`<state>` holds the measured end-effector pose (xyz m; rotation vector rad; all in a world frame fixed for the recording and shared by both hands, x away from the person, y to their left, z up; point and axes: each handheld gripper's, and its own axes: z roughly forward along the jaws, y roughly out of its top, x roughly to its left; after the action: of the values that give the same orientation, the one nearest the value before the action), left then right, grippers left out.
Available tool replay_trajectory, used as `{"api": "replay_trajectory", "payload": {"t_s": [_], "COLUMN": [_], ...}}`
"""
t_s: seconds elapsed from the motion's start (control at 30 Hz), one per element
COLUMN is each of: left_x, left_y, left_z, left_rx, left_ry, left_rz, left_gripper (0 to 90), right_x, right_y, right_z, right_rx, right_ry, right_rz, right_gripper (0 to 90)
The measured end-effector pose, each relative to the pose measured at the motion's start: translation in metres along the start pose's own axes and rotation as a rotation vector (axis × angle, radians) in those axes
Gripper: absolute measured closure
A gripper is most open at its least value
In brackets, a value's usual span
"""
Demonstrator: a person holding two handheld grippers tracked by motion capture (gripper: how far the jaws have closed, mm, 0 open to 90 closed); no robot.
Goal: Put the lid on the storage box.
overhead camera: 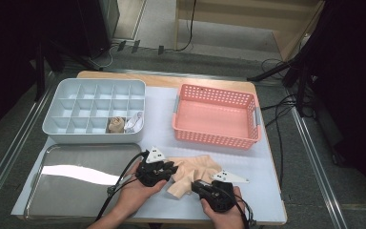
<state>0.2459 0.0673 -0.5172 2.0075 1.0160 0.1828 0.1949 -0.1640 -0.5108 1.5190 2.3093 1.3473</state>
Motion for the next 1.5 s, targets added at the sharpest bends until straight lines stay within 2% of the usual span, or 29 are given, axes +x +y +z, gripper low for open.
{"api": "replay_trajectory", "payload": {"t_s": [0.03,0.1,0.17,0.3,0.5,0.67,0.73,0.8,0.83,0.97,1.03,1.07,1.2,1.27,1.3,1.33,1.4,1.43,1.5], "left_x": [0.000,0.001,0.003,0.004,0.006,0.016,0.018,0.020,0.021,0.024,0.024,0.023,0.019,0.016,0.014,0.013,0.013,0.013,0.014], "left_y": [0.000,-0.001,0.000,0.001,-0.001,-0.015,-0.021,-0.025,-0.025,-0.024,-0.021,-0.020,-0.018,-0.018,-0.019,-0.019,-0.019,-0.019,-0.018], "left_z": [0.000,-0.002,-0.004,-0.015,-0.032,-0.036,-0.035,-0.035,-0.035,-0.037,-0.037,-0.036,-0.032,-0.029,-0.029,-0.030,-0.032,-0.033,-0.036], "left_rx": [0.008,0.009,0.019,-0.024,-0.055,-0.038,-0.031,-0.034,-0.036,-0.071,-0.080,-0.076,-0.068,-0.053,-0.052,-0.053,-0.060,-0.069,-0.083], "left_ry": [-0.008,-0.035,-0.064,-0.080,-0.092,-0.084,-0.076,-0.084,-0.078,-0.070,-0.076,-0.071,-0.056,-0.048,-0.039,-0.034,-0.039,-0.043,-0.046], "left_rz": [0.010,0.009,0.020,0.015,0.000,-0.036,-0.038,-0.039,-0.035,-0.048,-0.064,-0.059,-0.046,-0.032,-0.020,-0.016,-0.007,-0.005,-0.009], "left_gripper": [83.7,89.3,90.0,90.0,90.0,90.0,90.0,89.8,87.5,74.7,70.8,70.0,72.1,78.9,83.7,86.2,89.4,90.0,90.0], "right_x": [-0.002,-0.008,-0.013,-0.025,-0.045,-0.050,-0.050,-0.049,-0.048,-0.049,-0.045,-0.041,-0.026,-0.020,-0.016,-0.014,-0.013,-0.014,-0.014], "right_y": [0.000,0.000,0.001,0.002,0.007,0.013,0.014,0.012,0.011,-0.001,-0.008,-0.011,-0.025,-0.029,-0.031,-0.032,-0.032,-0.032,-0.031], "right_z": [-0.003,-0.009,-0.014,-0.027,-0.045,-0.041,-0.036,-0.031,-0.030,-0.040,-0.042,-0.041,-0.032,-0.030,-0.028,-0.028,-0.027,-0.028,-0.031], "right_rx": [0.001,0.006,0.005,0.003,0.002,-0.002,0.001,-0.004,-0.008,-0.056,-0.063,-0.052,-0.014,-0.007,-0.011,-0.008,-0.007,-0.008,-0.021], "right_ry": [0.003,0.010,0.010,-0.004,-0.056,-0.131,-0.163,-0.236,-0.252,-0.214,-0.190,-0.182,-0.208,-0.247,-0.278,-0.296,-0.309,-0.298,-0.301], "right_rz": [0.003,0.008,0.015,0.022,0.033,-0.020,-0.049,-0.091,-0.080,0.028,0.050,0.060,0.056,0.047,0.024,0.017,0.001,0.002,-0.008], "right_gripper": [86.6,86.6,86.7,86.7,86.3,86.3,84.5,75.8,74.1,72.1,68.6,66.6,61.5,63.0,66.7,74.5,82.5,85.3,86.5]}}
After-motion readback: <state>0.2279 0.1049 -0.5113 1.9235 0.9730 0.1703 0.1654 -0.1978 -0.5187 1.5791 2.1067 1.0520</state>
